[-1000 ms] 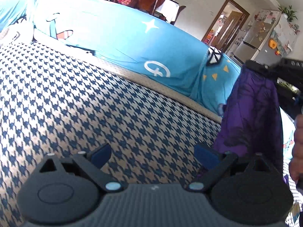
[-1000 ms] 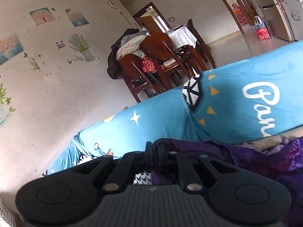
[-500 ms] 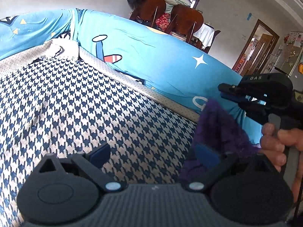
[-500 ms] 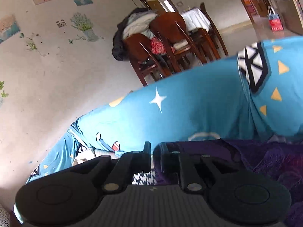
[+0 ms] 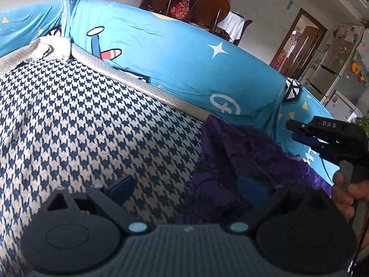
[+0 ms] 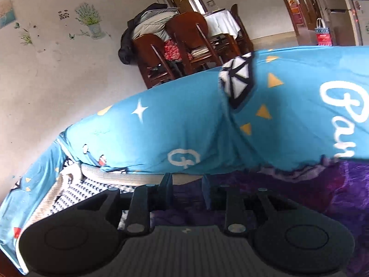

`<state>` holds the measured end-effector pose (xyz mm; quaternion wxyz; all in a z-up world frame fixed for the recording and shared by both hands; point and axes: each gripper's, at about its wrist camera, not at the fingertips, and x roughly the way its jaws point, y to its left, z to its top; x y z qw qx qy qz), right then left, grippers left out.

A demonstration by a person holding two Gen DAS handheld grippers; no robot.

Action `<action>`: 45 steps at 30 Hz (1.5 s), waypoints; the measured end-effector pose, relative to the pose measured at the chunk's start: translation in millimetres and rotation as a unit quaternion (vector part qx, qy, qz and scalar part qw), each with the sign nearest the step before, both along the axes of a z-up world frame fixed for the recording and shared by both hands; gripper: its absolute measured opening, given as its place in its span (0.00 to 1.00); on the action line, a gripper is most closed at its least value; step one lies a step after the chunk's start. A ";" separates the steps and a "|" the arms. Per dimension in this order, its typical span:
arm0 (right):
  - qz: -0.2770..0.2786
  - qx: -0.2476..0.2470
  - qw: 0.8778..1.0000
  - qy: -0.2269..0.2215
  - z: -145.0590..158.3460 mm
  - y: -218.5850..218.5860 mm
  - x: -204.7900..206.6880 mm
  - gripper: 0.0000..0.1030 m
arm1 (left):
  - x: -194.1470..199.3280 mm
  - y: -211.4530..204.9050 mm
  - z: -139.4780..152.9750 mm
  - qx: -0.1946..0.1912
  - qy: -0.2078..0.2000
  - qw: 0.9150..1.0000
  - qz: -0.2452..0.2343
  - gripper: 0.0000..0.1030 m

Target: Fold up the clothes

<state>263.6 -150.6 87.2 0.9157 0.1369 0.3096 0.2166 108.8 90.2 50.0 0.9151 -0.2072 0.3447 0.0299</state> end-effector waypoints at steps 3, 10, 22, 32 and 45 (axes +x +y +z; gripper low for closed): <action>-0.019 -0.022 1.000 0.002 -6.6 -21.1 6.9 0.33 | 2.6 -10.5 -3.3 0.006 0.004 1.000 -0.015 0.97; -0.064 -0.072 0.995 0.007 -22.1 -70.3 23.1 0.45 | 10.0 -22.0 -12.6 0.003 0.020 0.999 -0.036 0.97; -0.077 -0.189 0.979 -0.012 -56.8 -95.9 56.5 0.71 | 17.7 -35.4 -24.1 0.008 0.040 0.997 -0.061 0.97; -0.032 -0.216 0.976 -0.018 -74.8 -86.9 56.4 0.28 | 24.1 -50.4 -33.7 0.018 0.056 0.995 -0.080 0.97; -0.149 -0.255 0.953 -0.066 -61.9 -90.3 52.6 0.16 | 30.1 -60.0 -44.9 0.033 0.084 0.992 -0.086 0.97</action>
